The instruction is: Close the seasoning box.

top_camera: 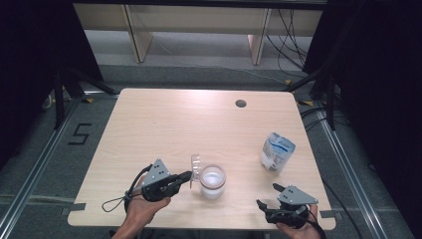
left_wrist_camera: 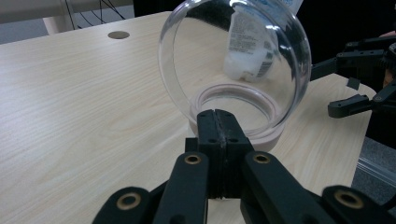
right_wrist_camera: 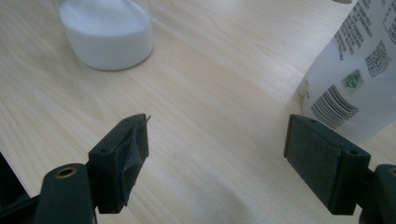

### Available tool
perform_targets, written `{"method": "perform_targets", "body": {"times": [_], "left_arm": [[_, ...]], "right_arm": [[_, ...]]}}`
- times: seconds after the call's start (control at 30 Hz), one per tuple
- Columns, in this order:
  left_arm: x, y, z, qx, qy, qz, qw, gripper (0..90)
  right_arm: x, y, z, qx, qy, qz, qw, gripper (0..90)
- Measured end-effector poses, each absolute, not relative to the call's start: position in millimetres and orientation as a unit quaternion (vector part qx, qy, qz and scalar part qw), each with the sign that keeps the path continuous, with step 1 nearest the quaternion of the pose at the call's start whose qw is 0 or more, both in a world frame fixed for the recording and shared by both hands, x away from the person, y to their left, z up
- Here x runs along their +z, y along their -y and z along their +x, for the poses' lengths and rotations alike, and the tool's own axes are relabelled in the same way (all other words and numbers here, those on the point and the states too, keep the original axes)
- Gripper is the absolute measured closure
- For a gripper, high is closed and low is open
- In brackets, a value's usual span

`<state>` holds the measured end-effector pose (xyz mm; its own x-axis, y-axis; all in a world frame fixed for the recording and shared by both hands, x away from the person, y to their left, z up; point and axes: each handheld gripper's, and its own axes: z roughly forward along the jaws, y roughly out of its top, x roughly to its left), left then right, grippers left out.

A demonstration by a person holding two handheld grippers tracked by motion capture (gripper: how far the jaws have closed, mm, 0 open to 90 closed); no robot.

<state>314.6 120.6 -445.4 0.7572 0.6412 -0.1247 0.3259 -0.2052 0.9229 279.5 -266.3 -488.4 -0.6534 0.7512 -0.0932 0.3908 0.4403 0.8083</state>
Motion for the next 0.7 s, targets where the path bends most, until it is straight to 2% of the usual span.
{"method": "perform_targets", "body": {"times": [0.47, 0.7], "left_arm": [[-443.6, -115.1, 314.1, 0.144, -0.313, 0.768, 0.540, 89.0], [-444.4, -111.4, 313.2, 0.136, -0.307, 0.773, 0.538, 87.4]], "right_arm": [[-488.3, 266.8, 279.6, 0.396, -0.816, 0.348, 0.237, 22.8], [-488.6, 266.5, 278.8, 0.397, -0.816, 0.355, 0.226, 22.8]]}}
